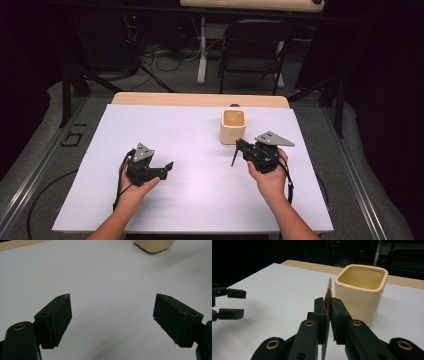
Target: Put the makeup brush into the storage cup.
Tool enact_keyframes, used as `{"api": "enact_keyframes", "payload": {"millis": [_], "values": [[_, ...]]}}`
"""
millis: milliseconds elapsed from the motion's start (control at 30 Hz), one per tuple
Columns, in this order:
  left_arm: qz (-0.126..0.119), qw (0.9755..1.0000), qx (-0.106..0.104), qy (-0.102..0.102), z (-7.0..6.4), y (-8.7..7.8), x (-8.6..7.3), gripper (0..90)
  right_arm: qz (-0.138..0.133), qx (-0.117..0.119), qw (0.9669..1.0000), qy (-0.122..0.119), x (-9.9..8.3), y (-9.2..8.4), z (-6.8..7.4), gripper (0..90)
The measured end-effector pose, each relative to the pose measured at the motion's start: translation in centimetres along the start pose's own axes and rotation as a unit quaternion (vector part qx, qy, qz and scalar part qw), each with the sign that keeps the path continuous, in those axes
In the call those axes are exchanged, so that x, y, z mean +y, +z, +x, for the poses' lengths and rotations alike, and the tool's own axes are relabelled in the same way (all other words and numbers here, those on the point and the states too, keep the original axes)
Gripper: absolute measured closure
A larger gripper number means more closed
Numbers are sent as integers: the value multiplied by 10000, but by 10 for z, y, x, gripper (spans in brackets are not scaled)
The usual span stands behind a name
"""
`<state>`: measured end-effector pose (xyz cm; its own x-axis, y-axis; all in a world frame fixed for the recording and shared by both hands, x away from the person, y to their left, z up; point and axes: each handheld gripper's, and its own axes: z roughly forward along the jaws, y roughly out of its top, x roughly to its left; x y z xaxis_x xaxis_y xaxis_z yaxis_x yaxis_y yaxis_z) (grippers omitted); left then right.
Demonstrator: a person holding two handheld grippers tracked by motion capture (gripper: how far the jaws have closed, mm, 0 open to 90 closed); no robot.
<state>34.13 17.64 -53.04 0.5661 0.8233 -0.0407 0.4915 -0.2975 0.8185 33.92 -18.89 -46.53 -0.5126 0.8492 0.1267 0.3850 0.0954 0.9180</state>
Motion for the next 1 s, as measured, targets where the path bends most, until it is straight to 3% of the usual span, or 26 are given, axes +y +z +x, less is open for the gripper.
{"api": "enact_keyframes", "payload": {"millis": [300, 667, 1000], "values": [[91, 9999, -4, 43, 1, -1, -2, 158, -25, -53, 10000, -50, 12, 1, -2, 839], [162, 9997, -33, -178, 6, -1, -4, 157, 0, -90, 9999, -105, 27, 2, -5, 839], [211, 9996, -21, -200, 7, -2, -5, 157, -39, -116, 9998, -129, 41, 0, -6, 839]]}}
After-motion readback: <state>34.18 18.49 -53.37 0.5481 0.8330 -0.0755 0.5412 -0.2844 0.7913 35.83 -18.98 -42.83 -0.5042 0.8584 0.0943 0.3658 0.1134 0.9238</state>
